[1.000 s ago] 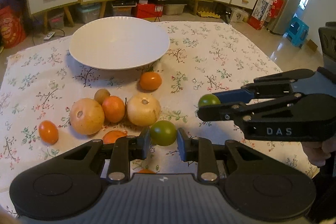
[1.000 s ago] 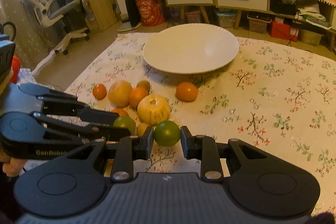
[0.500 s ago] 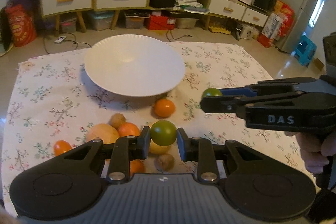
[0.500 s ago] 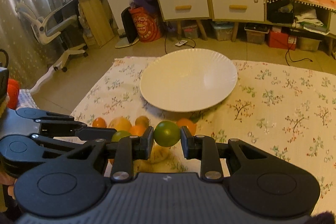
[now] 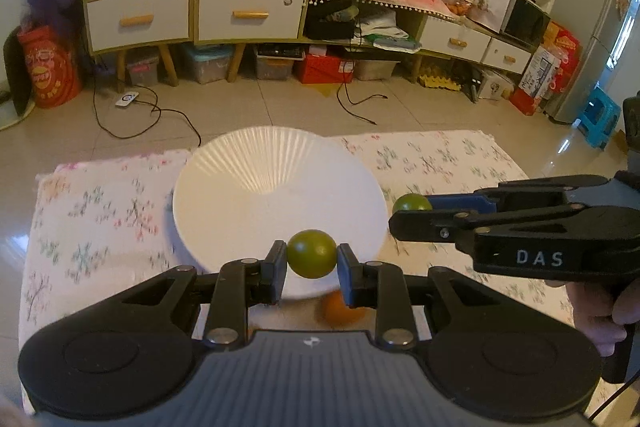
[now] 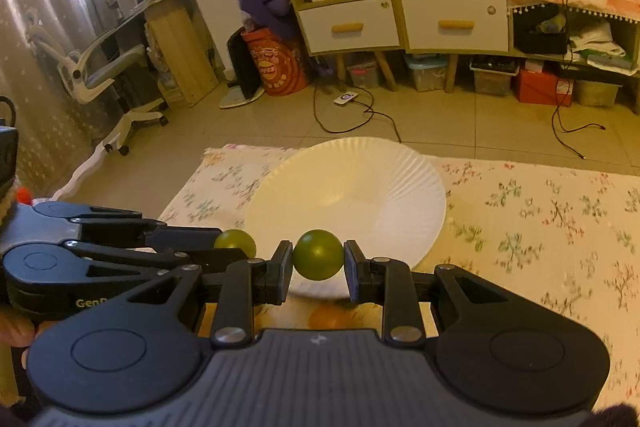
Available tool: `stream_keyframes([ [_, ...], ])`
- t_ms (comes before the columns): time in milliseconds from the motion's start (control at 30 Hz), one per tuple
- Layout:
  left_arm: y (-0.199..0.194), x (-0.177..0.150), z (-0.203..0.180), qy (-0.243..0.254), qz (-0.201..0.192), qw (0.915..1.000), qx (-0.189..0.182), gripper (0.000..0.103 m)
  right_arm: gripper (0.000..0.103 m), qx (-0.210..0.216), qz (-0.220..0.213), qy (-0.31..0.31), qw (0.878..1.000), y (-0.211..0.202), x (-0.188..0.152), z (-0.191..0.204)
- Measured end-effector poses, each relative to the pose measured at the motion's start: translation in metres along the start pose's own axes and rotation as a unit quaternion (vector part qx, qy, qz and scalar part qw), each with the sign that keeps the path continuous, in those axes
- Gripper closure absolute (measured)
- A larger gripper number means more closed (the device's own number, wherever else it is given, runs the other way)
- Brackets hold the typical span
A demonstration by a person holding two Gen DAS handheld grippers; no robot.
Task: Organize fruits
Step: 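Carry both limes over the white plate and release them from both grippers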
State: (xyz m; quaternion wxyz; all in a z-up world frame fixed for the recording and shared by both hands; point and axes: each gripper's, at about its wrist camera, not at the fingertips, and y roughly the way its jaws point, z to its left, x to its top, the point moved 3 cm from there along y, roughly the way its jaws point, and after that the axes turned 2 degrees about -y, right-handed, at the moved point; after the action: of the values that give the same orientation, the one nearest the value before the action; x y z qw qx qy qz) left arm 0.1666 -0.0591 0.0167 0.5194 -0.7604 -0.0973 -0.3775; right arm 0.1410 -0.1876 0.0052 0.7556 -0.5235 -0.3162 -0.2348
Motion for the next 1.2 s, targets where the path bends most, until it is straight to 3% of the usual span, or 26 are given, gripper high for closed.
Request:
stream_keyframes([
  [567, 0.061, -0.003, 0.031, -0.045, 0.011, 0.9987, 0.02, 0.096, 0.078, -0.005, 0.027, -0.013, 1.0, 0.05, 0.0, -0.024],
  [800, 0.068, -0.004, 0.021, -0.025, 0.01, 0.9991, 0.033, 0.096, 0.078, -0.014, 0.037, -0.023, 0.999, 0.06, -0.003, -0.03],
  [1200, 0.072, -0.005, 0.034, -0.053, 0.008, 0.9981, 0.03, 0.095, 0.078, -0.028, 0.046, -0.053, 0.997, 0.07, -0.006, -0.027],
])
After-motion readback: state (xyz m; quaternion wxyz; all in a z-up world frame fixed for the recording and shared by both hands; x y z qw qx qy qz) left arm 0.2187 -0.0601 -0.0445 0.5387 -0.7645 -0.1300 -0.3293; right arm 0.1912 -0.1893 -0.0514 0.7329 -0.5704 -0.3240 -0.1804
